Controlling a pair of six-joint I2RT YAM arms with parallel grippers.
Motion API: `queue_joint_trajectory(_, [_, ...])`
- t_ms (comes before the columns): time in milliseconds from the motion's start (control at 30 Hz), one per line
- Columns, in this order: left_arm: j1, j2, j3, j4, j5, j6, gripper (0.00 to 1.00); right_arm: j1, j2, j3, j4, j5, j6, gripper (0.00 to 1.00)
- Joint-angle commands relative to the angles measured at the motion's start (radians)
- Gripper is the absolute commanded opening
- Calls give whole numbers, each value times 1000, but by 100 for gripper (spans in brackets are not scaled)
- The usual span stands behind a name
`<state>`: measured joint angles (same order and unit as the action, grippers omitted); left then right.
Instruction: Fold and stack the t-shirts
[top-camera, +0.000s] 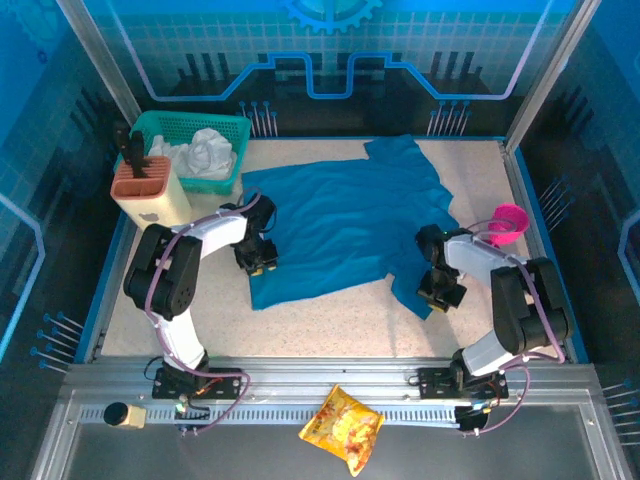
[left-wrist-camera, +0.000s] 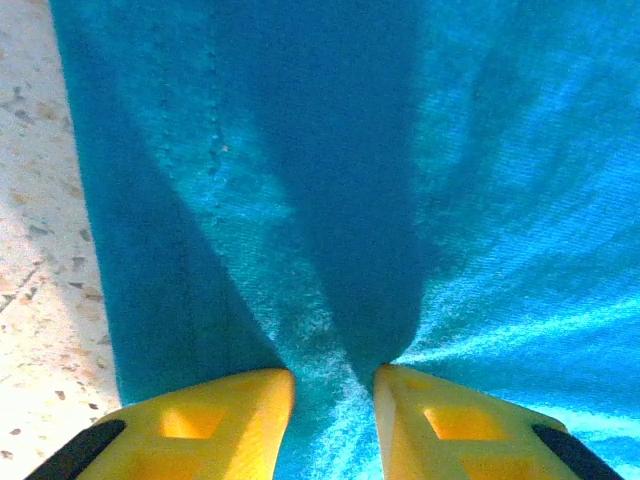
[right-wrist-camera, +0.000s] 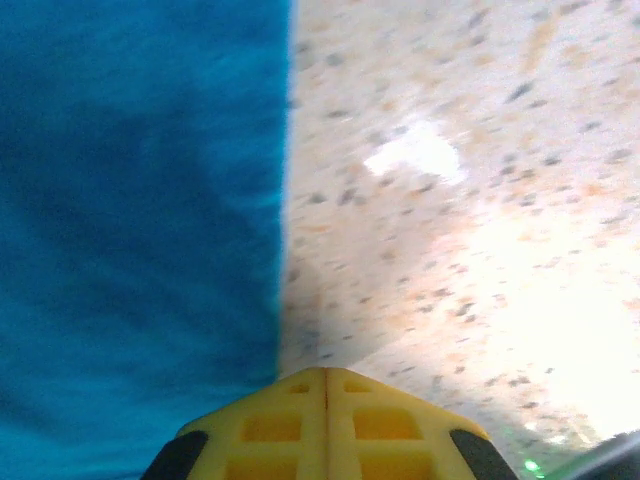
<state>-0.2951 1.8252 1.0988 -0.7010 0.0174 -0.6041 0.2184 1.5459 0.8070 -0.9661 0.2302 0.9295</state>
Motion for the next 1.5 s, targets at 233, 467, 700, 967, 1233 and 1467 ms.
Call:
queue_joint_trajectory(233, [22,24,-41,-48,7,32,35,-107,-66,-10,-24,16,-92,0])
queue_joint_trajectory(467, [-17,-164,36,-153,38,33,58,-31,-284,-100,216,-278,-86,0])
queue_joint_trajectory(700, [-92,-84,-106,-3,136,-68,60,-28,-168,-186,412,-303,8,0])
queue_joint_trajectory(967, [-138,119,-154,66,70,-166,53,9,-21,-51,256,-187,43,0])
queue_joint_trajectory(1233, [-80,86,-145,-9,24,-142,52,20,-92,-120,177,-159,153,0])
queue_joint_trajectory(1467, [-25,57,-110,-78,31,-70,52,29,-342,-277,164,-172,211,0])
